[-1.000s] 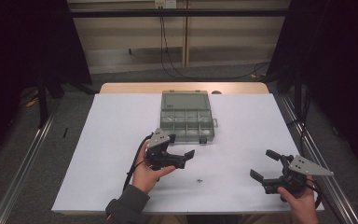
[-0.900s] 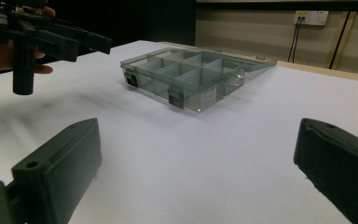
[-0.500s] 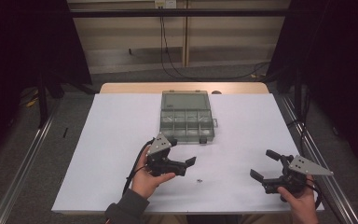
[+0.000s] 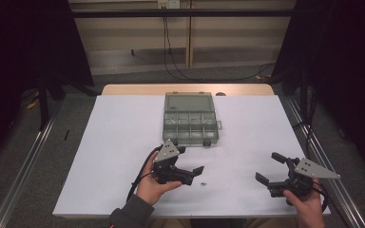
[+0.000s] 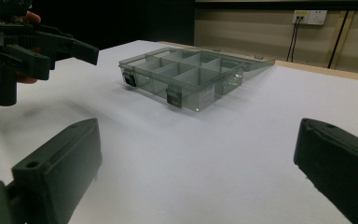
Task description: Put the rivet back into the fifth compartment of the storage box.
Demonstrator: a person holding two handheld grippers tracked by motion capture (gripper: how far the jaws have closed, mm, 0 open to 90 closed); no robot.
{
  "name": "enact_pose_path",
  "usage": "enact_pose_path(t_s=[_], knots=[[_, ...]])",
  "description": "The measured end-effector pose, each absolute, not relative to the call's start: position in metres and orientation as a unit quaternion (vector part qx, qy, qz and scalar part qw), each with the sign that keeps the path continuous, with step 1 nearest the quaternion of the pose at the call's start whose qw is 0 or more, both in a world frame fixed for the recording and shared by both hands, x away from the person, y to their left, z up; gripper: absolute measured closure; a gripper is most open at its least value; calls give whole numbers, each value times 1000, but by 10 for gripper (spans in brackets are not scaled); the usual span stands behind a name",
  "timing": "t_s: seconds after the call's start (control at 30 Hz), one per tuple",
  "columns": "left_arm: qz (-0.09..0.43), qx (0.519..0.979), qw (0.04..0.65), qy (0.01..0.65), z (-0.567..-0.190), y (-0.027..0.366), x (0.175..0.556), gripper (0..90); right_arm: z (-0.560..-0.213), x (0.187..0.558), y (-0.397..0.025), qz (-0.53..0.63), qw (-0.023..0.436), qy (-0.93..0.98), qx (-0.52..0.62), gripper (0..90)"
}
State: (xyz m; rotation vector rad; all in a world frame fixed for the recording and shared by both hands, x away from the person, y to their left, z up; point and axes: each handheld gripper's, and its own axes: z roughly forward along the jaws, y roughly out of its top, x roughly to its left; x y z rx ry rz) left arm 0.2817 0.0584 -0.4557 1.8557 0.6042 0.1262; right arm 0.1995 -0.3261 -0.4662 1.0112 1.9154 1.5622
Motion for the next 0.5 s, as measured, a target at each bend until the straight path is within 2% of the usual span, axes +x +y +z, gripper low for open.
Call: enact_pose_path(t_s=[0.4,0.5], knots=[[48,800,544,248,-461,55,278,59,-466,199,-325,567,235,699,367,6],[31,808,538,238,-464,51,276,69,-466,199,-325,567,235,699,367,6]])
